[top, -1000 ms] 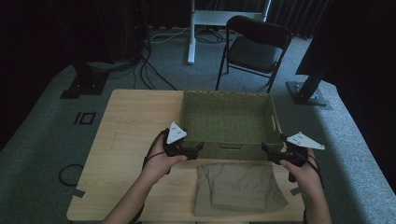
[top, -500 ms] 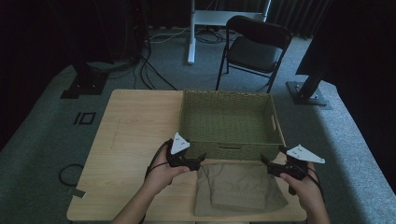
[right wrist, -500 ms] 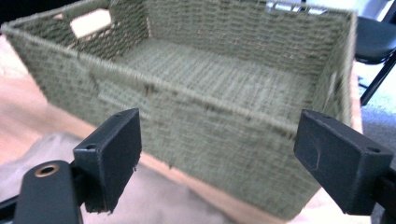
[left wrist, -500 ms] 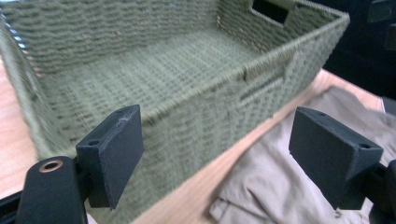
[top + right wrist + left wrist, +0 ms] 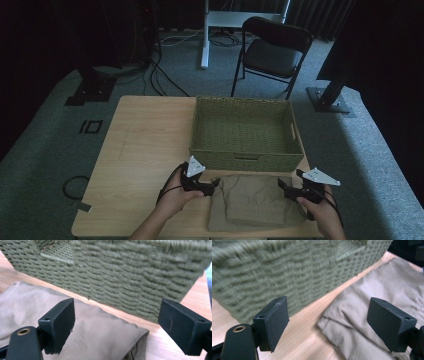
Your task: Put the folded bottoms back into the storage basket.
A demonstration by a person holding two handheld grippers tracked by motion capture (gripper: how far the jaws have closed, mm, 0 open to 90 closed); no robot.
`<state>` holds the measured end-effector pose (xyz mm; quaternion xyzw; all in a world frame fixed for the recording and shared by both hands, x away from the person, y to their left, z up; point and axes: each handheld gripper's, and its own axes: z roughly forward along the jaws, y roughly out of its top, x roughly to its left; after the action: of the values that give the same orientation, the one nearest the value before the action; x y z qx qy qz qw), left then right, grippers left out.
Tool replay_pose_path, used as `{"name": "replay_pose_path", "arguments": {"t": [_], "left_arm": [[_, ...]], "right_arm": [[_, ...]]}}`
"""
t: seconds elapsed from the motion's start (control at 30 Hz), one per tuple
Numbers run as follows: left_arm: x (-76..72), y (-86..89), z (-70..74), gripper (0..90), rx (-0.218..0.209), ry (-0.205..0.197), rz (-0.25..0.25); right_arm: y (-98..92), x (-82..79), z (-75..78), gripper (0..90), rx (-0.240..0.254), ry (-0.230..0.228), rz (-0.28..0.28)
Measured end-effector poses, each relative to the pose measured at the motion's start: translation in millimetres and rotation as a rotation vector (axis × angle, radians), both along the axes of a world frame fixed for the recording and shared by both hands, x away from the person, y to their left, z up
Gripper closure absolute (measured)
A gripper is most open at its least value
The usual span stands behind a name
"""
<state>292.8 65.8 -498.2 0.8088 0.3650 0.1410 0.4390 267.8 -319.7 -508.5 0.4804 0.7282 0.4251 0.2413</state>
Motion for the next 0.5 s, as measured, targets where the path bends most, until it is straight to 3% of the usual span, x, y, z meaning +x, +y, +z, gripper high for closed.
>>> {"name": "replay_pose_path", "arguments": {"t": [0.2, 0.5], "left_arm": [[-3.1, -5.7, -20.4, 18.8, 0.012, 0.049, -0.011], [-2.5, -16.9, -37.9, 18.8, 0.023, 0.098, -0.021]], "right_arm": [[-2.7, -0.4, -13.9, 12.8, 0.001, 0.032, -0.013], [-5.8, 2.0, -30.9, 12.8, -0.016, 0.091, -0.026]]}}
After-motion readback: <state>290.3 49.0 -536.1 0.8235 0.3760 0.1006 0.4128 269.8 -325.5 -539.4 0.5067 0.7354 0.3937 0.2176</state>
